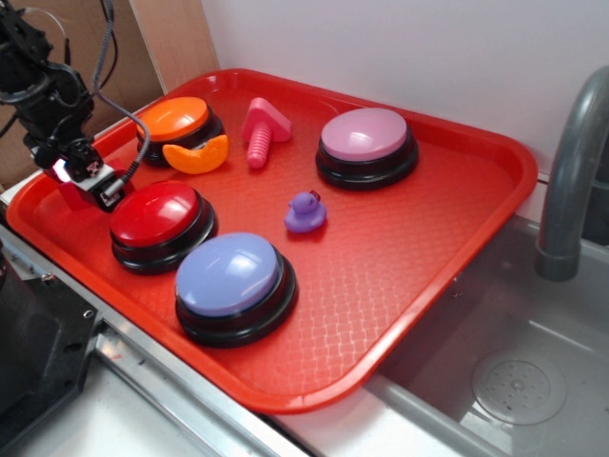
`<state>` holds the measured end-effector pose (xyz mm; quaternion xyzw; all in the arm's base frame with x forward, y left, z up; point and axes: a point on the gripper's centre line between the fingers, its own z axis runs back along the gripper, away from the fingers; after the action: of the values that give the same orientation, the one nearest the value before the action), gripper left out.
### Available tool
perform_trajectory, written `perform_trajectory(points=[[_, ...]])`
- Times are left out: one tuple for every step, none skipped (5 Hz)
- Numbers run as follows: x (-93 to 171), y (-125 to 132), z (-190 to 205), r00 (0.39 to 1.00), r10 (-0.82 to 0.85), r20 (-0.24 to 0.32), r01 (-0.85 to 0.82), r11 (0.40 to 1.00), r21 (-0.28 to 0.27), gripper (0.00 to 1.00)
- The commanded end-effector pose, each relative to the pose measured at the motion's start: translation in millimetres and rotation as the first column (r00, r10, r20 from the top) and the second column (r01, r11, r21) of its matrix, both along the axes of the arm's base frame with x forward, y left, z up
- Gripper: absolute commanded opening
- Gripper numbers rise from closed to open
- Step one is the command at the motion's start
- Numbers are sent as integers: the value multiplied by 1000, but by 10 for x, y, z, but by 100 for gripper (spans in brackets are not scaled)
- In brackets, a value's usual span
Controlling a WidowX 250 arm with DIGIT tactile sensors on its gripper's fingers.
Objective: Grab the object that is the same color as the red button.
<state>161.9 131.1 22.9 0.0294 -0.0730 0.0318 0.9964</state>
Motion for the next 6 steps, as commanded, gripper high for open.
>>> perform_trajectory(points=[[62,22,-68,999,45,9,-45,999,9,0],[83,4,-58,999,51,9,-51,999,-8,0],[57,-50,143,989,146,-7,-147,988,-50,0],[110,-253,556,979,200,-41,-201,979,-29,0],[203,-493,865,982,179,-62,-181,983,-28,0],[431,-903,1151,998,61,-33,-63,997,-49,0]])
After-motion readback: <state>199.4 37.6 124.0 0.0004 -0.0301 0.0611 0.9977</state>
